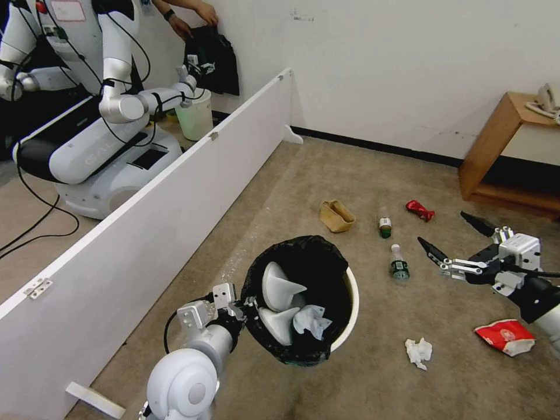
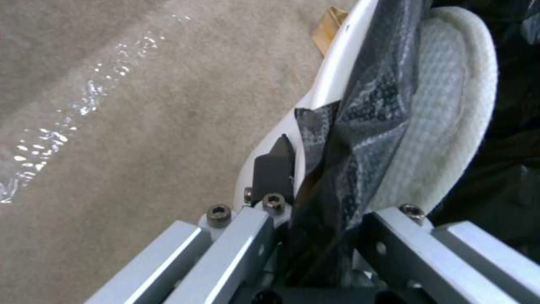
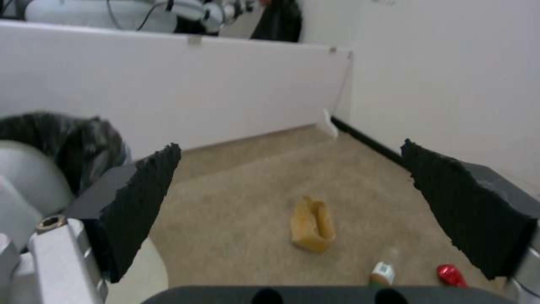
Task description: Pick up the trash bin, then pick up the garbage from the floor and place it into the trash bin.
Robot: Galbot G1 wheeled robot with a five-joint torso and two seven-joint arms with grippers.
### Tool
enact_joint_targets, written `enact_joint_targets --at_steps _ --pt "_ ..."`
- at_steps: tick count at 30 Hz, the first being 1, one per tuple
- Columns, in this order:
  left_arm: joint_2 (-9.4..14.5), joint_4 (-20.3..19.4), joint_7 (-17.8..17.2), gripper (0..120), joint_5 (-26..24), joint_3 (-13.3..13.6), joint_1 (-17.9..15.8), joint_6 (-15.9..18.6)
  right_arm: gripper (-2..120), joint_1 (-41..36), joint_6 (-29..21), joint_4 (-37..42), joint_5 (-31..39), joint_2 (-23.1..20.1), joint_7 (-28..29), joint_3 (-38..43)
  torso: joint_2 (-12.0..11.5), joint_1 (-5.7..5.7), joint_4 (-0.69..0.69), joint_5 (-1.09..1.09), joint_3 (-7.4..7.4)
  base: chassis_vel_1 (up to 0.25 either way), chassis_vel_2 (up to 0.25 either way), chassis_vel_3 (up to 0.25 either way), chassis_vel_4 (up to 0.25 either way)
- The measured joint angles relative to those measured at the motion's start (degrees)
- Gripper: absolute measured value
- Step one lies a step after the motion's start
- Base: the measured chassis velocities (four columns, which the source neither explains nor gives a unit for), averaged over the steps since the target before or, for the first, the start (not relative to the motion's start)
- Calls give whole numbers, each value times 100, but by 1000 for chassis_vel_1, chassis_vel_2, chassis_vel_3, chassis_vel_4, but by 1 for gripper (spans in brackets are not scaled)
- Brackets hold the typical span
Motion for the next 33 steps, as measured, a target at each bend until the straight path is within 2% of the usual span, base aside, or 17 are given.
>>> enact_joint_targets --at_steps 8,27,33 --pt "-132 12 -39 2 41 -5 45 7 100 8 -115 -564 3 -572 23 -205 0 0 1 0 0 0 0 0 0" --pt "-141 16 -6 2 80 90 71 5 100 -68 -433 -1572 192 -1052 318 -412 0 0 0 1 0 0 0 0 0" --pt "-178 -11 45 2 160 74 85 2 100 -38 -596 -1984 409 -1350 527 -833 0 0 0 0 0 0 0 0 0"
